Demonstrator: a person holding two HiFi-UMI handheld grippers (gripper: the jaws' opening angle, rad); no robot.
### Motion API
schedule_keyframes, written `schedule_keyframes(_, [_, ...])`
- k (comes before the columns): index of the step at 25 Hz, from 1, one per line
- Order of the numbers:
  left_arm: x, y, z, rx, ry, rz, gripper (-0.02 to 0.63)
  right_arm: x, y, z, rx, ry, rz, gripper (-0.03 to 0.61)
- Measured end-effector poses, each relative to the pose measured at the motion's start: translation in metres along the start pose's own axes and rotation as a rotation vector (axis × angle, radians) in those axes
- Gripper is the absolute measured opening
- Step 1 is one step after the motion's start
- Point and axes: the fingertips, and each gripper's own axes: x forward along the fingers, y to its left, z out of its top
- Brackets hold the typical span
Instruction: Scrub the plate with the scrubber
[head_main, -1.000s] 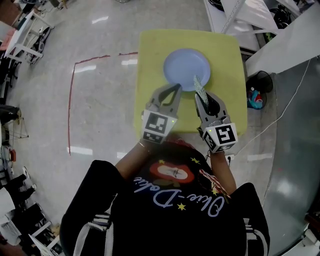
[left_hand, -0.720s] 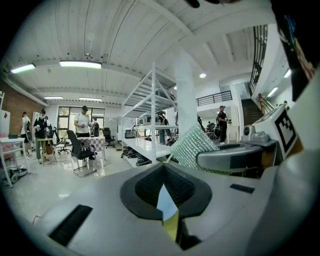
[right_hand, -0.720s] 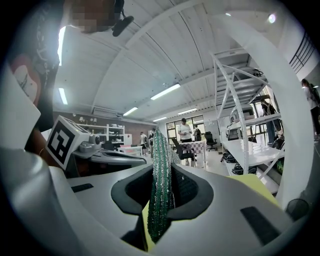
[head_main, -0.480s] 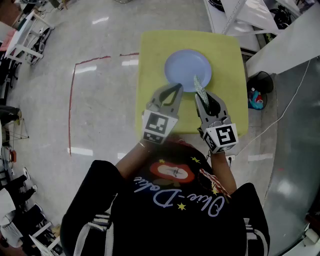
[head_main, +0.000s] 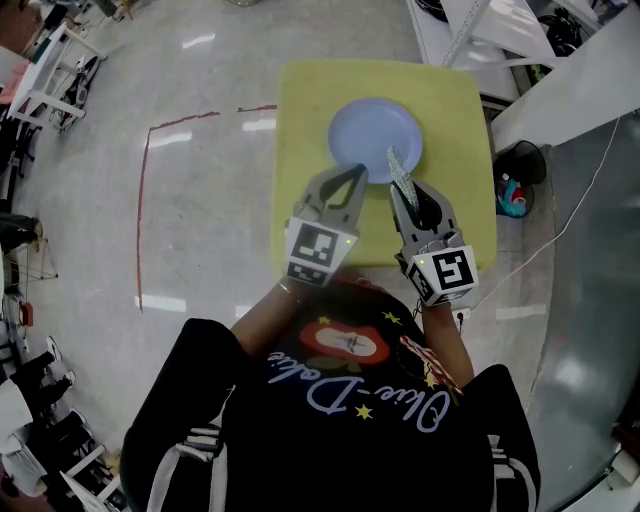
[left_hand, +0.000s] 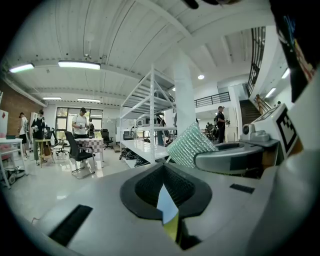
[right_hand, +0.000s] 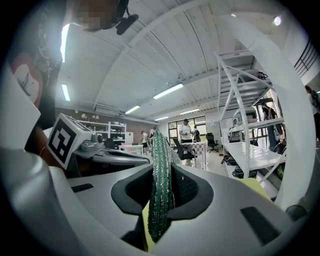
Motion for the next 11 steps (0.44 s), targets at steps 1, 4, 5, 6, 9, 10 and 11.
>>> schedule_keyframes(1, [0.0003, -0.0006, -0.0001, 0.000, 0.004, -0.001, 0.002, -0.0002, -0.0004, 0.0003, 0.000, -0.001, 0.000, 0.060])
schedule_keyframes(4, [-0.0004, -0.0007, -0.0015, 0.005, 0.006, -0.003, 0.002, -0.0009, 0.0003, -0.0002, -0.001, 0.000, -0.001, 0.060])
schedule_keyframes(5, [-0.0007, -0.0005, -0.0024, 0.006, 0.005, -0.003, 0.002, -0.0009, 0.0006, -0.0009, -0.001, 0.000, -0.001, 0.060])
schedule_keyframes(6, [-0.0003, -0.0003, -0.0034, 0.006, 0.004, -0.004, 0.003, -0.0007, 0.0005, -0.0017, -0.001, 0.000, -0.001, 0.060])
schedule_keyframes(9, [0.0032, 0.0002, -0.0027, 0.003, -0.005, -0.002, 0.003, 0.0008, -0.0022, -0.0019, -0.002, -0.002, 0.000, 0.060])
schedule_keyframes(10, [0.0047, 0.0004, -0.0016, -0.001, -0.008, -0.001, 0.002, 0.0014, -0.0035, -0.0014, -0.003, -0.002, 0.001, 0.060])
schedule_keyframes(11, [0.0061, 0.0005, -0.0006, -0.005, -0.009, 0.000, 0.002, 0.0020, -0.0048, -0.0008, -0.003, -0.003, 0.001, 0.060])
